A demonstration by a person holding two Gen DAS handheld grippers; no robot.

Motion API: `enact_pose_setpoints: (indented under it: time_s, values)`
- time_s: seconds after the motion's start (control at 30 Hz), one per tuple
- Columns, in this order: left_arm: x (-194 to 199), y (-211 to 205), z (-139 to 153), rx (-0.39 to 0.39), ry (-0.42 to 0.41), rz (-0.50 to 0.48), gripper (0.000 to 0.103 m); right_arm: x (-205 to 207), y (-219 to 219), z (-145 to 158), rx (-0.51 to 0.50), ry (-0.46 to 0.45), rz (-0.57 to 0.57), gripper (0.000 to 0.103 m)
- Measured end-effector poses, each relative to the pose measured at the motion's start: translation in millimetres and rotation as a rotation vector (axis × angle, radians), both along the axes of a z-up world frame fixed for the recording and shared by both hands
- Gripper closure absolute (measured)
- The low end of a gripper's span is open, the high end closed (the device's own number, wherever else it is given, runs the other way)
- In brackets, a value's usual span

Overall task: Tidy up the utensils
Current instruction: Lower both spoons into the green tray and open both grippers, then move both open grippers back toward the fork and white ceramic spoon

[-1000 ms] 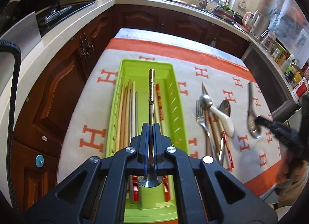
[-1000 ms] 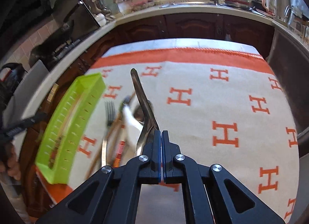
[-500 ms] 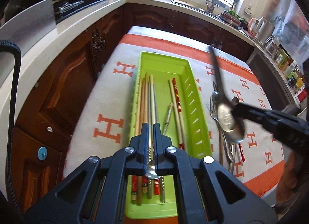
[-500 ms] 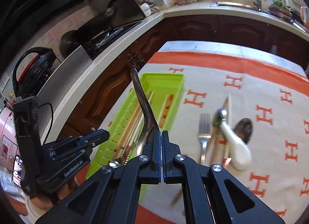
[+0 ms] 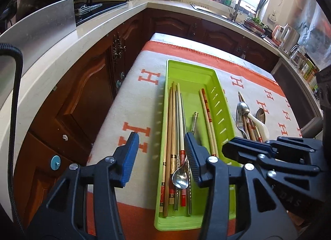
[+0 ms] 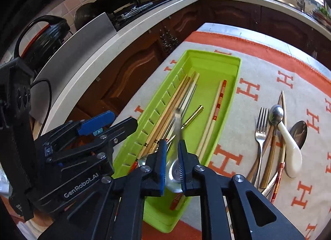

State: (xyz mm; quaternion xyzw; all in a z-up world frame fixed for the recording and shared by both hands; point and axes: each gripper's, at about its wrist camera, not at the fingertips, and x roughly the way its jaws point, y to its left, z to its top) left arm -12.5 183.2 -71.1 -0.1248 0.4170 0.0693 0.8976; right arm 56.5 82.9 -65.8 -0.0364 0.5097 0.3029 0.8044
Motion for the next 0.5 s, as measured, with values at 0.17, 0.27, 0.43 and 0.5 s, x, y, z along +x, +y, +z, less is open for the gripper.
enact_pose_setpoints:
  time_s: [0.17, 0.27, 0.43, 0.5]
  values:
    - [0.0, -6.4, 2.6, 0.003, -0.005, -0.014, 0.06, -7.8, -8.0, 7.9, -0.006, -0.031, 0.009, 0.091]
    - [0.2, -11.9, 5.3, 0.003, -0.006, -0.023, 0.06, -9.4, -20.0, 12.7, 0.004, -0.034, 0.009, 0.091]
    - [0.2, -25.4, 10.6, 0.01, -0.012, -0.052, 0.06, -12.4, -45.5, 18.8, 0.027, -0.039, -0.011, 0.091]
    - [1.3, -32.8, 13.0, 0.015, -0.014, -0.07, 0.06, -12.7, -58.0, 20.6, 0.043, -0.037, -0.025, 0.091]
